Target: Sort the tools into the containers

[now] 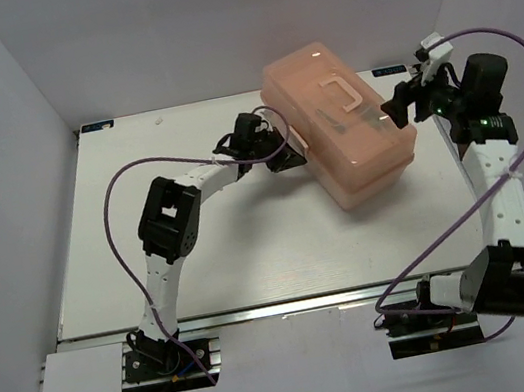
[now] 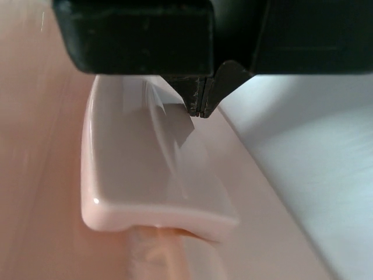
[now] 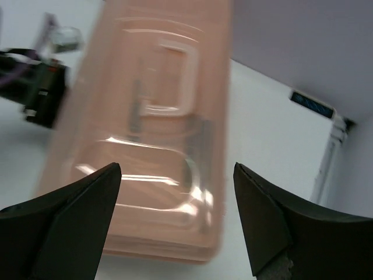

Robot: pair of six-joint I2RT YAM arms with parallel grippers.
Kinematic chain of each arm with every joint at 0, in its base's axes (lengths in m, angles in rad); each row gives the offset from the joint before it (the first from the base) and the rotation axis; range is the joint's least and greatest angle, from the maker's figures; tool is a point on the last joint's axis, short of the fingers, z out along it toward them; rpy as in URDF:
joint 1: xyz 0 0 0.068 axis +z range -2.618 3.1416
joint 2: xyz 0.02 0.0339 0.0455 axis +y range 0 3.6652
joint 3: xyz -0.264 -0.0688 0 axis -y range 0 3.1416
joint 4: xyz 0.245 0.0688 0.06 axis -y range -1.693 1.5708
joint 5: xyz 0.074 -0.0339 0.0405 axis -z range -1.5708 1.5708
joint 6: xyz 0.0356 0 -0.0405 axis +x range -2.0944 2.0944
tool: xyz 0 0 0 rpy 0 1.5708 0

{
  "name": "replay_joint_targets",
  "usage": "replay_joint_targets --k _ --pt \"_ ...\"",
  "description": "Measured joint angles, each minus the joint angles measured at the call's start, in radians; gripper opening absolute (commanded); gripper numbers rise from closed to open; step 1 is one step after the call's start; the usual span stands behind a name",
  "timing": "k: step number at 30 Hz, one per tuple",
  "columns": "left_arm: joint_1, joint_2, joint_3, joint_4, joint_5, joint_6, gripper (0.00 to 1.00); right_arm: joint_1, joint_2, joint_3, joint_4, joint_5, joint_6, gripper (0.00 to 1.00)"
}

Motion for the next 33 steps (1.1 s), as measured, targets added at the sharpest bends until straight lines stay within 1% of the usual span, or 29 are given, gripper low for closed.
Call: replay_joint_targets --k 2,5,6,7,8,9,11,12,14,16,19,22,23,25,26,27,28,29,30,31,33 --pt "-0.030 0.025 0.021 0.032 0.016 -0.009 0.00 -0.015 -0.059 -0.027 -0.009 -0.153 -0.060 0.81" --pt "-0.076 0.056 0.042 0.113 0.050 -0.033 0.00 -0.005 -0.090 -0.021 -0.068 -0.361 -0.188 0.74" --pt "-0.090 0.060 0.046 0.145 0.059 -0.041 0.00 0.009 -0.079 0.001 -0.125 -0.411 -0.254 0.65" --pt "-0.103 0.060 0.046 0.172 0.070 -0.046 0.00 0.023 -0.062 0.026 -0.187 -0.442 -0.317 0.60" --pt "-0.115 0.060 0.046 0.191 0.083 -0.049 0.00 0.047 -0.034 0.057 -0.254 -0.463 -0.385 0.53" --pt "-0.123 0.060 0.046 0.214 0.092 -0.050 0.00 0.074 -0.003 0.086 -0.322 -0.471 -0.449 0.35" --pt "-0.132 0.054 0.031 0.260 0.097 -0.051 0.00 0.134 0.053 0.121 -0.423 -0.463 -0.540 0.23" --pt "-0.131 0.047 0.017 0.281 0.098 -0.050 0.00 0.167 0.076 0.123 -0.461 -0.448 -0.566 0.13" --pt "-0.122 0.025 -0.020 0.303 0.094 -0.046 0.00 0.218 0.106 0.118 -0.510 -0.401 -0.586 0.13" --pt "-0.104 -0.018 -0.088 0.321 0.077 -0.040 0.00 0.253 0.117 0.102 -0.524 -0.349 -0.591 0.13" --pt "-0.051 -0.156 -0.285 0.338 0.031 -0.030 0.00 0.266 0.129 0.098 -0.550 -0.266 -0.597 0.13" --pt "0.021 -0.307 -0.424 0.333 -0.008 -0.010 0.00 0.266 0.159 0.103 -0.547 -0.183 -0.571 0.13" --pt "0.047 -0.362 -0.455 0.325 -0.024 0.005 0.00 0.267 0.175 0.103 -0.536 -0.153 -0.557 0.16" --pt "0.093 -0.461 -0.486 0.304 -0.057 0.040 0.15 0.267 0.202 0.108 -0.532 -0.145 -0.536 0.22" --pt "0.107 -0.507 -0.486 0.285 -0.077 0.066 0.24 0.272 0.211 0.119 -0.535 -0.145 -0.533 0.28" --pt "0.115 -0.550 -0.486 0.269 -0.095 0.097 0.36 0.275 0.219 0.131 -0.538 -0.148 -0.528 0.48" --pt "0.117 -0.596 -0.486 0.251 -0.112 0.120 0.56 0.280 0.223 0.145 -0.544 -0.161 -0.519 0.61" --pt "0.116 -0.636 -0.486 0.235 -0.126 0.149 0.63 0.291 0.224 0.161 -0.550 -0.164 -0.505 0.82" --pt "0.112 -0.674 -0.486 0.215 -0.139 0.171 0.69 0.304 0.224 0.178 -0.553 -0.163 -0.472 0.89" --pt "0.109 -0.715 -0.486 0.194 -0.155 0.192 0.80 0.324 0.222 0.194 -0.545 -0.154 -0.441 0.89" --pt "0.102 -0.787 -0.488 0.155 -0.186 0.230 0.89 0.378 0.214 0.216 -0.521 -0.142 -0.364 0.89"
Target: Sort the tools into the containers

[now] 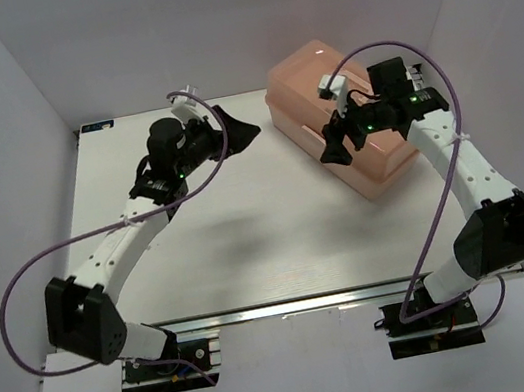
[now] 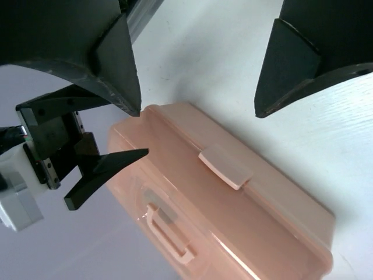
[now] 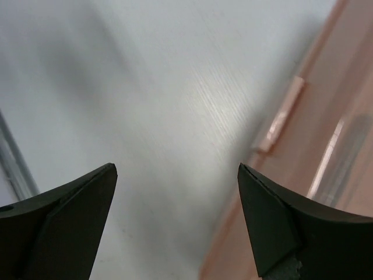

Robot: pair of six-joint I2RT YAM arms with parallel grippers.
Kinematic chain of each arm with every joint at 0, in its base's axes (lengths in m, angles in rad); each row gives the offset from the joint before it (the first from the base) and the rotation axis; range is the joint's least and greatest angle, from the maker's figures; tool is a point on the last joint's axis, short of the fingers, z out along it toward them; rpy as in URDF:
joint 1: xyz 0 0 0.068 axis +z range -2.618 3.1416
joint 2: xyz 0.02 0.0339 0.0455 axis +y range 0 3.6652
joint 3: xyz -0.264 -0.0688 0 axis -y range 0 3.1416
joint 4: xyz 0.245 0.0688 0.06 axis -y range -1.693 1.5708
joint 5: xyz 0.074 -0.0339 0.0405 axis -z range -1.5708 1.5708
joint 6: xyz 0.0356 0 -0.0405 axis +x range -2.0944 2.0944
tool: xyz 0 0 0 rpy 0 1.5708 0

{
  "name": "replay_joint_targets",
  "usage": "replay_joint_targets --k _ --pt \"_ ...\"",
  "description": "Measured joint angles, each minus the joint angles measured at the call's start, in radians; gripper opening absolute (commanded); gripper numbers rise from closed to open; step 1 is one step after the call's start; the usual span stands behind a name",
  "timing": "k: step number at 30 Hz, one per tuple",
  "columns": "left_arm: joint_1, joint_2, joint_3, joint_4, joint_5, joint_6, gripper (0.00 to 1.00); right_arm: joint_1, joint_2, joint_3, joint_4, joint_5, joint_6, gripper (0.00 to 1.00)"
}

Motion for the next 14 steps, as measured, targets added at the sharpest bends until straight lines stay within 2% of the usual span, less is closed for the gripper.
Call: replay_joint_targets --k 1,2,8,14 --pt "-0.004 -0.032 -0.005 -0.016 -0.016 0.015 0.97 0.028 -0.010 0.002 0.018 0.008 0.050 0.89" --pt "-0.005 -0.068 -0.015 -0.028 -0.032 0.030 0.98 0.052 -0.020 0.001 0.034 0.018 0.096 0.89" --pt "-0.005 -0.250 -0.081 -0.102 -0.131 0.080 0.98 0.135 -0.062 0.021 0.095 0.171 0.398 0.89" --pt "-0.005 -0.318 -0.088 -0.155 -0.175 0.112 0.98 0.131 -0.043 0.064 0.115 0.261 0.525 0.90"
